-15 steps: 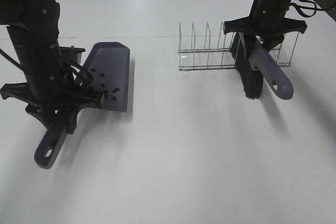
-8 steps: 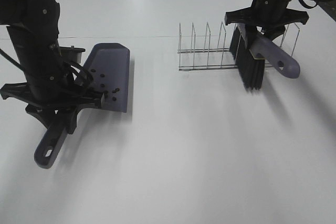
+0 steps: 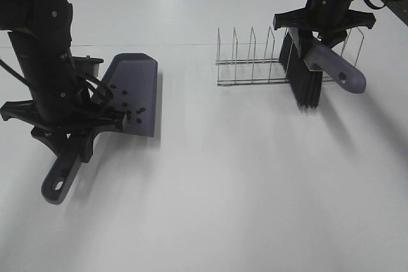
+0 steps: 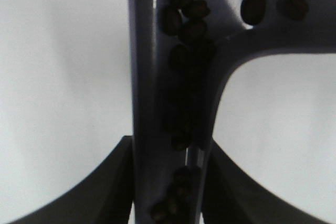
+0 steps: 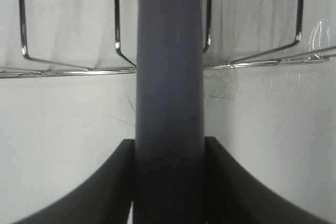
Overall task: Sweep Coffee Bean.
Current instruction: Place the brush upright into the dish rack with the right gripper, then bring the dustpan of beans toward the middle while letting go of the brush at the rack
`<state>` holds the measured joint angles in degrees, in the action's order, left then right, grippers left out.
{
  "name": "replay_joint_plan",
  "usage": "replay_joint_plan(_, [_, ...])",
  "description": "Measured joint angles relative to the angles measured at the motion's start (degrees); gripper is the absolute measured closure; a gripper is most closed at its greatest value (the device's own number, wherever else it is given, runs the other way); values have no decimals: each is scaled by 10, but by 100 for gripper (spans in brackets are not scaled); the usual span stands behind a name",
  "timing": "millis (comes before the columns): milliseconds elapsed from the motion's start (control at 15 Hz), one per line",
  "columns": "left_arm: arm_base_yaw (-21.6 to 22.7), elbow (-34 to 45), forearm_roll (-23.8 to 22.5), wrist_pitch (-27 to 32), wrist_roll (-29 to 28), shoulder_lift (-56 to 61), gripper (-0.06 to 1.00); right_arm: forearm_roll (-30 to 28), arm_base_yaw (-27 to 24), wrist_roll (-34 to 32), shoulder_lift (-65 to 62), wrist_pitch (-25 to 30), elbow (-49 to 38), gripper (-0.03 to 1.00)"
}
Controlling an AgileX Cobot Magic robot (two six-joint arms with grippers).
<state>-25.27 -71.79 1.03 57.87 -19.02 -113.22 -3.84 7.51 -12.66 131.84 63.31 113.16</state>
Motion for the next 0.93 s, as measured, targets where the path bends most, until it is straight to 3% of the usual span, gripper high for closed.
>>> replay_joint_plan(667, [0, 0, 0, -1, 0, 0, 62, 7, 0, 2, -10, 3, 1, 66])
replay_joint_plan(733, [0, 0, 0, -1, 0, 0, 62, 9, -1, 3, -10, 3, 1, 63])
replay_joint_plan(933, [0, 0, 0, -1, 0, 0, 62, 2, -8, 21, -10, 3, 2, 29])
